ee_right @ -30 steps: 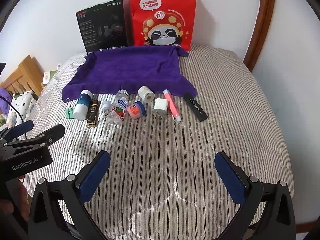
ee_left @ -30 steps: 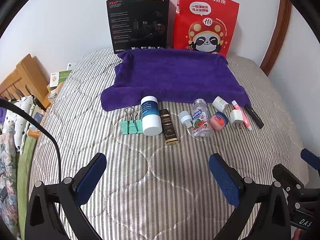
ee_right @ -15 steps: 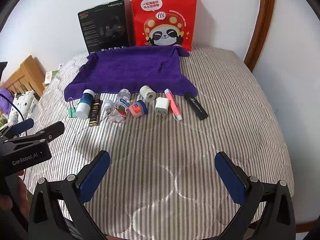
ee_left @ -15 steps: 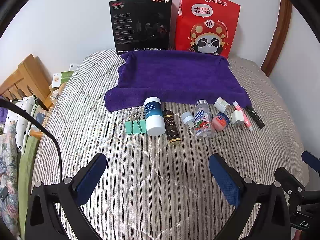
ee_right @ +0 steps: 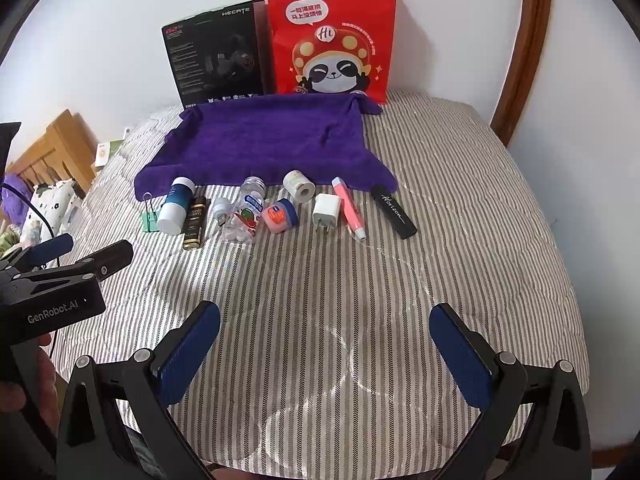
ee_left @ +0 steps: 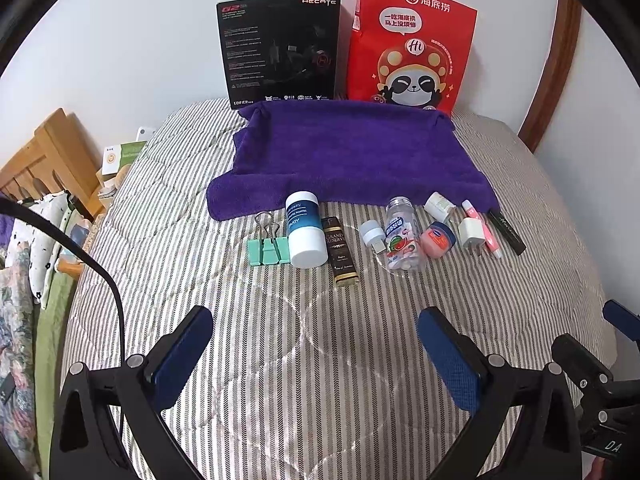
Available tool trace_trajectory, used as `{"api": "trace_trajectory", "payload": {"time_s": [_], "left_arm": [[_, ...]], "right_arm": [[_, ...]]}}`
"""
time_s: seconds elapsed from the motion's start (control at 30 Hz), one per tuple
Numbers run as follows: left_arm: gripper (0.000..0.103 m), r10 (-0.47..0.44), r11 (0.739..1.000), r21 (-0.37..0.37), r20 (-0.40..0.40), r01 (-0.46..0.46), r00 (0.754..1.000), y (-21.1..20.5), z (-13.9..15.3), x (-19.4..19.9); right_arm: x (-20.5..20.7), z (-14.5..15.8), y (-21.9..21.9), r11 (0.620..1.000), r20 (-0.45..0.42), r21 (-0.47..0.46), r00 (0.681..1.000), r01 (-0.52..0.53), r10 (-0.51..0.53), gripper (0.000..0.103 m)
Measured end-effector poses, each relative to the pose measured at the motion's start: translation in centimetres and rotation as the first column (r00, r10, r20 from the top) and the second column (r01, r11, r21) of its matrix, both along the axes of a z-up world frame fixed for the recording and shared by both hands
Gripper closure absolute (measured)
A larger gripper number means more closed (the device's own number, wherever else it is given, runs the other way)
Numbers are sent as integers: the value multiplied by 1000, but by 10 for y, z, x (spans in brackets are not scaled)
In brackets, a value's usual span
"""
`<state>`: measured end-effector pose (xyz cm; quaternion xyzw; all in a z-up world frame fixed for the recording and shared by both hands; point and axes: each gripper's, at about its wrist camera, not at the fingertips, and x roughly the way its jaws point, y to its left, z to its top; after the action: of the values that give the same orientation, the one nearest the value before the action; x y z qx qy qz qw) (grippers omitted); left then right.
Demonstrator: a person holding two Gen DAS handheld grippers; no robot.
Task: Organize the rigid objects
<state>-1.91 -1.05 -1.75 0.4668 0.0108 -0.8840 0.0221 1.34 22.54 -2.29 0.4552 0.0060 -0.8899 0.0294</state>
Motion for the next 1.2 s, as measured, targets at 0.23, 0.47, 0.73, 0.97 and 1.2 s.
{"api": "trace_trajectory", "payload": {"time_s": [0.23, 0.47, 0.73, 0.97, 1.2], "left_arm": [[0, 0, 1000, -6, -13, 0, 1000, -5, -3, -4], [0, 51, 999, -12, -1, -51, 999, -32, -21, -23], [0, 102, 991, -95, 35, -98, 994, -59, -56, -53], [3, 65, 990, -128, 62, -57, 996, -67, -86, -77], [3, 32, 995, -91, 52, -27, 998, -62, -95, -92]], "right_arm": [[0, 1, 4, 1000, 8, -10, 1000, -6, 6, 0], [-13, -12, 15, 999, 16, -31, 1000, -9, 9, 0], [-33, -29, 30, 998, 9, -55, 1000, -7, 8, 0], [-45, -41, 32, 997, 9, -72, 1000, -25, 26, 0], [-55, -57, 31, 996, 44, -87, 998, -30, 34, 0]]}}
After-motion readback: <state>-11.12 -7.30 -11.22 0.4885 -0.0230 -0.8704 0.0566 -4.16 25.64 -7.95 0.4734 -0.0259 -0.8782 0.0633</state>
